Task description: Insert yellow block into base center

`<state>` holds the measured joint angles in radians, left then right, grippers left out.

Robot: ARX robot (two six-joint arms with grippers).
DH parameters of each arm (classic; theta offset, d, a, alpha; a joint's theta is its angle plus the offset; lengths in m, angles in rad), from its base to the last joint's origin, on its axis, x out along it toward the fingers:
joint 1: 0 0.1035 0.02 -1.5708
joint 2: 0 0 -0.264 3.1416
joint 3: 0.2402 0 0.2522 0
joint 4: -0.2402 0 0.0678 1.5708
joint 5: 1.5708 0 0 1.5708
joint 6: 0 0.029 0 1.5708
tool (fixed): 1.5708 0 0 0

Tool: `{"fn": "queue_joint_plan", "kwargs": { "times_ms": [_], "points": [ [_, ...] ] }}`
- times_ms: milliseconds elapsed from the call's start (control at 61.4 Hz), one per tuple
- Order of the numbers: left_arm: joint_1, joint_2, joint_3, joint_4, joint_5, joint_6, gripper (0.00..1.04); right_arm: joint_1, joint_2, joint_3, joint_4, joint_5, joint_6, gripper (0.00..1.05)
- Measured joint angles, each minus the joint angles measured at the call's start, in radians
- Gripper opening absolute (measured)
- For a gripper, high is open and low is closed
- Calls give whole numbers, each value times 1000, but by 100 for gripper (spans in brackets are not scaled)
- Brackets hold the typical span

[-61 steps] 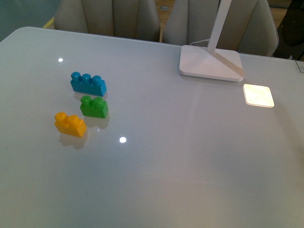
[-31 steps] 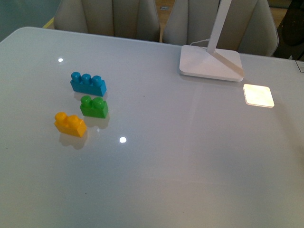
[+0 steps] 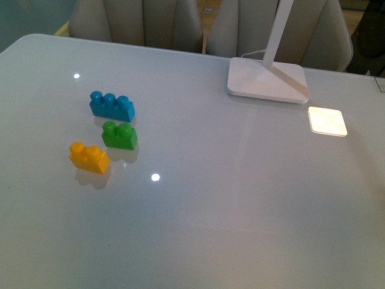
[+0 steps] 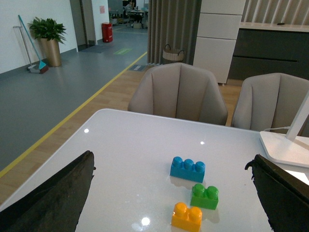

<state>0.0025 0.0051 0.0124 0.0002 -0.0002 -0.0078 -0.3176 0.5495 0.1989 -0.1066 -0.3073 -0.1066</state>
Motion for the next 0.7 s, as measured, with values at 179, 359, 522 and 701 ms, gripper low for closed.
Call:
{"fn": "queue_joint_plan", "kwargs": {
  "times_ms": [179, 359, 522, 701],
  "points": [
    [0, 0, 0, 0, 0, 0, 97, -193, 372, 6, 305, -106, -138, 96],
    [0, 0, 0, 0, 0, 0, 97, -340, 820, 56, 638, -137, -280, 96],
    [0, 0, 0, 0, 0, 0, 97, -372, 1150, 125, 842, -95, -271, 96],
    [0, 0, 0, 0, 0, 0, 97, -367, 1483, 225, 1039, -31, -213, 96]
  ]
}}
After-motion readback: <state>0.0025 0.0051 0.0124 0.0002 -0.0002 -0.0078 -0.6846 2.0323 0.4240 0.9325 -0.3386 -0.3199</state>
